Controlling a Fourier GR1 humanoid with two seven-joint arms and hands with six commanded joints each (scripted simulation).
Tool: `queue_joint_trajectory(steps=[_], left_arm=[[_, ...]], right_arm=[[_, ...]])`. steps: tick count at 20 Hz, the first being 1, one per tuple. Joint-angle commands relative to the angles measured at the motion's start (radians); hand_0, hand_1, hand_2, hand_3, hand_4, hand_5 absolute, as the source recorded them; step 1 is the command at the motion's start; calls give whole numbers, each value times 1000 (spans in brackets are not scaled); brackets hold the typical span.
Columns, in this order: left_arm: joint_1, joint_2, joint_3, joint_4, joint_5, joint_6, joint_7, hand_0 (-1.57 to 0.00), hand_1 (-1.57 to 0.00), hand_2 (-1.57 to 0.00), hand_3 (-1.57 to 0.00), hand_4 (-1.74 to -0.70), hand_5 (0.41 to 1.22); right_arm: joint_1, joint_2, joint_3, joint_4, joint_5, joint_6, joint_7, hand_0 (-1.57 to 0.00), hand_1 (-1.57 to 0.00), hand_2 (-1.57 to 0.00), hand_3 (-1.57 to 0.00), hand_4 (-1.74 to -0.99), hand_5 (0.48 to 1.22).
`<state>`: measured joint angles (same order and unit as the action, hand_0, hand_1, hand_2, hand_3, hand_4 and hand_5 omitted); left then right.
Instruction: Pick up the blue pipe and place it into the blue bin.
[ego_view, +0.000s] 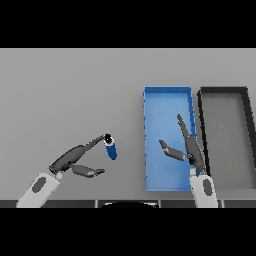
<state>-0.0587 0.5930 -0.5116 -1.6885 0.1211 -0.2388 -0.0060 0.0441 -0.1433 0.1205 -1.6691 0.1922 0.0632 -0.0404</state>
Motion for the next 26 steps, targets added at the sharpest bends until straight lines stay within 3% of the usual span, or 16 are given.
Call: queue_joint_trajectory(steps=[1, 9, 10, 15, 18, 20, 21, 22, 24, 26], left_arm=[[-13, -20, 0, 22, -2, 5, -7, 1, 1, 1, 1, -1141, 479], [-94, -201, -31, 190, -48, 55, -38, 1, 1, 1, 1, -1130, 493], [-103, -215, -27, 205, -38, 53, -33, 1, 1, 1, 1, -1137, 495], [-136, -292, -43, 314, -97, 93, -104, 1, 1, -23, 0, -1098, 517], [-140, -329, -27, 321, -27, 59, -100, 1, -44, -166, -108, -1176, 601], [-146, -361, -21, 328, 3, 52, -99, -39, -248, -417, -345, -1268, 675], [-143, -370, -16, 333, 18, 48, -101, -179, -411, -578, -590, -1301, 784], [-147, -384, -9, 344, 31, 47, -106, -418, -642, -777, -777, -1383, 872], [-136, -387, -21, 336, 14, 60, -118, -833, -976, -1063, -1015, -1505, 997], [-130, -397, -38, 329, 11, 69, -123, -1099, -1190, -1246, -1196, -1588, 1078]], right_arm=[[-9, -1, -6, -4, -4, -4, 4, 1, 1, 1, 1, -1209, 567], [18, -1, -8, -30, -18, 4, -15, 1, 1, 1, 1, -1203, 551], [6, 4, -9, -23, -15, -3, 2, 1, 1, 1, 1, -1200, 549], [13, 3, -12, -5, -15, 0, -5, 1, 1, 1, 1, -1195, 548], [18, -1, -12, 0, 0, -9, -9, 1, 1, 1, 1, -1186, 554], [18, -3, -22, -6, -21, -1, -21, 1, 1, 1, 1, -1196, 560], [20, 1, -17, -9, -18, -3, -20, 1, 1, 1, 1, -1192, 560], [12, 3, -15, 2, -11, -5, -12, 1, 1, 1, 1, -1191, 561], [6, 1, -16, 5, -7, -7, -4, 1, 1, 1, 1, -1184, 562], [8, -4, -15, -13, -9, -5, -7, 1, 1, 1, 1, -1179, 561]])
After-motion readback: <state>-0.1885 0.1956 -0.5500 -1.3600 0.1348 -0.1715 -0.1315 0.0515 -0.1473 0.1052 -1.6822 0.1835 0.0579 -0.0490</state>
